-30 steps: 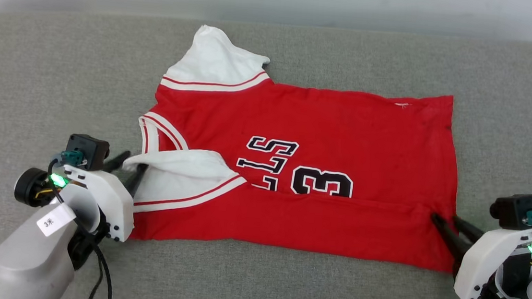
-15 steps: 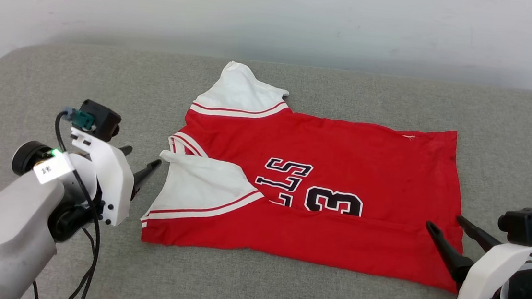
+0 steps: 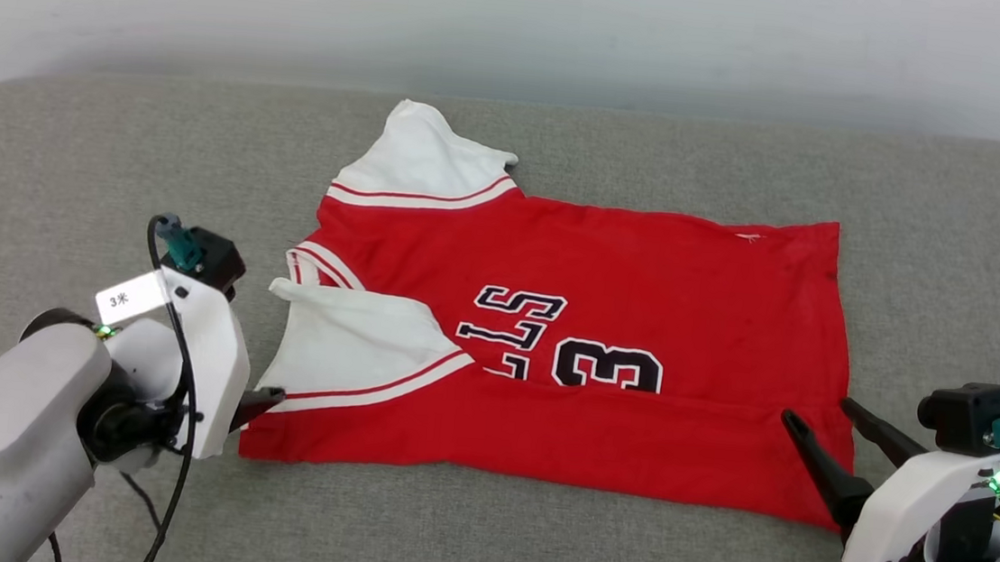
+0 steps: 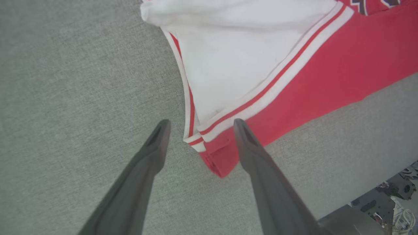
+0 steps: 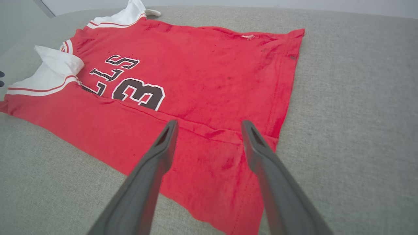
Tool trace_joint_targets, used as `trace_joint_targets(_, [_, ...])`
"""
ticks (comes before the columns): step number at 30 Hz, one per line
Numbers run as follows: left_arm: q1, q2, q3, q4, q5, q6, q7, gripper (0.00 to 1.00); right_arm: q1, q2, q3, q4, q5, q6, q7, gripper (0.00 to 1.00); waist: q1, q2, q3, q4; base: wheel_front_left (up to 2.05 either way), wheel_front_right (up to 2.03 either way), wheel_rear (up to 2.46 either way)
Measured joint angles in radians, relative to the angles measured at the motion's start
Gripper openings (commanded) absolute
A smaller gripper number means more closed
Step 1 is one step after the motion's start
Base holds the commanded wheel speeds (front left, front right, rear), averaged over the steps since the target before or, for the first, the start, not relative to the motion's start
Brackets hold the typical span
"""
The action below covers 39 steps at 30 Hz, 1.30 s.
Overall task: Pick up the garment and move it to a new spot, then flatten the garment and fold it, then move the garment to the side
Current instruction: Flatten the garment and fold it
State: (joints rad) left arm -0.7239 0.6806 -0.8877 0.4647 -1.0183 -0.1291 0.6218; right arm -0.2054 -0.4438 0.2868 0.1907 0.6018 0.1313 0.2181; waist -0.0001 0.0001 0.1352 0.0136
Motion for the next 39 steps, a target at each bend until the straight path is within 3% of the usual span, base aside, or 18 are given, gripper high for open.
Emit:
trace_joint_targets(14, [0.039,-0.034,-0.034,0.113,-0.037,0.0,0.002,1.0,-0.037,0.009,-0.006,-0.006,-0.014,0.0,0.007,1.0,0.0,0.0,0.072,-0.035,0.0,0.0,0.0])
trace_joint_targets(15, [0.038,-0.035,-0.043,0.113,-0.043,0.0,0.0,0.41,-0.037,0.009,-0.006,-0.003,-0.014,0.0,0.008,1.0,0.0,0.0,0.072,-0.035,0.0,0.0,0.0])
trace_joint_targets(16, [0.038,-0.035,-0.048,0.111,-0.046,0.001,-0.005,0.09,-0.039,0.009,-0.006,-0.002,-0.014,0.0,0.009,1.0,0.0001,0.0,0.07,-0.034,0.0,0.0,0.0])
trace_joint_targets(17, [0.038,-0.035,-0.053,0.11,-0.051,0.001,-0.012,0.0,-0.042,0.008,-0.006,-0.002,-0.014,0.0,0.012,1.0,0.0001,0.0,0.066,-0.033,0.0,0.0,0.0])
trace_joint_targets(22, [0.045,-0.03,-0.079,0.087,-0.071,0.0,-0.044,0.0,-0.059,-0.018,-0.019,-0.011,-0.016,0.0,0.026,1.0,0.0001,0.0,0.041,-0.026,0.0,0.0,0.0])
trace_joint_targets(28, [0.044,0.006,-0.068,0.048,-0.07,0.0,-0.138,0.0,-0.099,-0.095,-0.046,-0.045,-0.01,0.0,0.106,1.0,0.0001,0.0,0.015,-0.013,0.0,0.0,0.0])
trace_joint_targets(39, [0.038,0.043,-0.077,-0.066,-0.038,0.007,-0.185,0.0,-0.144,-0.233,-0.008,-0.091,0.098,0.0,0.475,1.0,0.0001,0.0,0.008,0.01,0.0,0.0,0.0])
